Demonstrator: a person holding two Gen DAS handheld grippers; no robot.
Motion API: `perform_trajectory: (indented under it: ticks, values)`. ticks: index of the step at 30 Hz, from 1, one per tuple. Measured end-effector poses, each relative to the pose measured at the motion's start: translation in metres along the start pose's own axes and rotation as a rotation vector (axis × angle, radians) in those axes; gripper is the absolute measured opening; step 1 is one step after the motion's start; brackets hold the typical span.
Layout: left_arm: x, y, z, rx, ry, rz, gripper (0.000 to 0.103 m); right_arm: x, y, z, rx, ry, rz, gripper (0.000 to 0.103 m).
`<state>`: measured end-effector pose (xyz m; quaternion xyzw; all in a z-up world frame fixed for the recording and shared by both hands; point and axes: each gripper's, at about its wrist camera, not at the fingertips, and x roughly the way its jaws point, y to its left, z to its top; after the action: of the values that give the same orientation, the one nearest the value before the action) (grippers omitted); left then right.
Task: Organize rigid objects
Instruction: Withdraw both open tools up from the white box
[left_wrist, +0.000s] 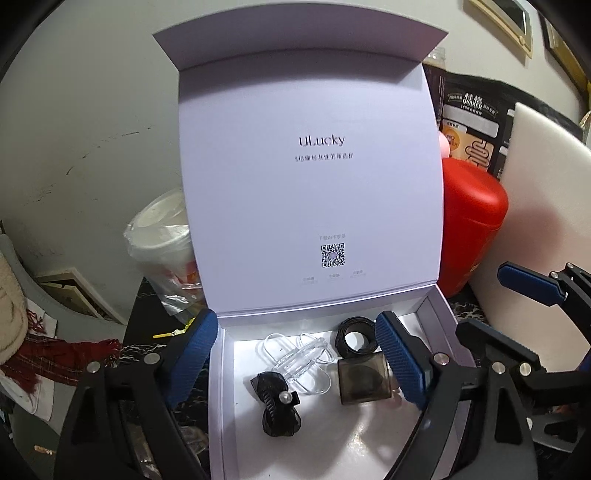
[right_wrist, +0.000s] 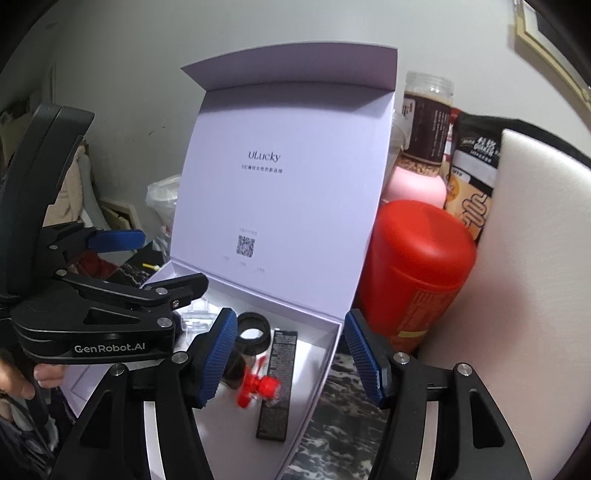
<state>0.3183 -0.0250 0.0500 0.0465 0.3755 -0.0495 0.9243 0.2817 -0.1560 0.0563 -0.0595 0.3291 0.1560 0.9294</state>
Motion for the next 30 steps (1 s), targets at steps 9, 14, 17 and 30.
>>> perform_trajectory:
  ticks: [9, 14, 17, 30]
  values:
    - [-0.038, 0.000, 0.000, -0.008, -0.043, 0.005, 0.088, -0.031, 0.005, 0.008, -0.010, -0.041, -0.020, 0.061]
    - [-0.058, 0.003, 0.001, -0.016, -0.066, 0.004, 0.088, -0.053, 0.011, 0.012, -0.020, -0.072, -0.028, 0.061]
    - [-0.072, 0.004, -0.001, -0.015, -0.083, 0.008, 0.088, -0.066, 0.015, 0.014, -0.028, -0.091, -0.035, 0.061]
    - [-0.130, 0.011, -0.011, -0.022, -0.140, 0.028, 0.088, -0.117, 0.033, 0.014, -0.040, -0.154, -0.050, 0.062]
